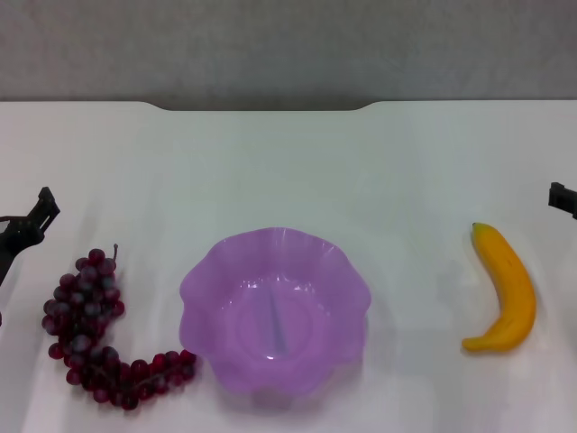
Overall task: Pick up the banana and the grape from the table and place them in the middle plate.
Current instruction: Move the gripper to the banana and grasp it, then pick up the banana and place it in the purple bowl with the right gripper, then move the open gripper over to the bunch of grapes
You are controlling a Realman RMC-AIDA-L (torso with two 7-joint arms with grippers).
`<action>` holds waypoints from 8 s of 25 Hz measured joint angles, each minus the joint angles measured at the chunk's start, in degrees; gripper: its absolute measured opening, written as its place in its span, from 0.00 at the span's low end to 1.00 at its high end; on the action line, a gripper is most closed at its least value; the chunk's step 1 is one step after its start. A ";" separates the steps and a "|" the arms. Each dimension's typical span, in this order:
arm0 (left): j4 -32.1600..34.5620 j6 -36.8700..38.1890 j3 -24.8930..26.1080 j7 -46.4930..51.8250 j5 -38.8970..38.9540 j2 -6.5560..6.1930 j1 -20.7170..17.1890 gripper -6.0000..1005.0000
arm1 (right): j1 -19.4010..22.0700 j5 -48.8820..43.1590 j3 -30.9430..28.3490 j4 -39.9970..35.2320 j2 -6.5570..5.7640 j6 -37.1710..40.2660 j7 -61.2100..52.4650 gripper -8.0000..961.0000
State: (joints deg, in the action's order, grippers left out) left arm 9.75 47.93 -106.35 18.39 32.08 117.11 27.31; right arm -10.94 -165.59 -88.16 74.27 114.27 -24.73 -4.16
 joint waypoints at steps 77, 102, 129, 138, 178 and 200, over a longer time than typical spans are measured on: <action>0.53 -0.74 -0.09 0.16 -0.27 0.13 1.61 0.89 | -26.16 18.47 -3.41 -38.19 0.78 -10.36 15.93 0.91; 0.29 -0.84 -0.08 -0.09 -0.22 0.06 1.24 0.89 | -21.41 18.71 -2.52 -19.08 0.62 -19.32 16.86 0.53; 0.54 -1.53 -0.19 -0.12 -0.36 0.22 2.41 0.89 | -28.99 45.98 20.21 -23.11 1.21 -6.19 33.87 0.61; 0.53 -1.53 -0.88 0.04 -0.32 0.22 2.50 0.89 | -31.41 47.74 28.88 -23.82 1.24 0.32 33.92 0.65; -0.06 -2.19 -0.37 0.16 0.53 -0.05 1.58 0.89 | -10.81 47.99 32.73 -32.88 1.16 54.89 40.32 0.92; 41.32 -37.83 2.72 7.97 -16.78 -4.26 -9.55 0.89 | -11.00 47.54 46.66 -47.25 1.23 74.92 21.80 0.92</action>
State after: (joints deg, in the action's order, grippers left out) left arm 51.07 10.11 -103.62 26.35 15.31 112.85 17.76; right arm -21.94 -118.05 -41.50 27.01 115.50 50.19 17.64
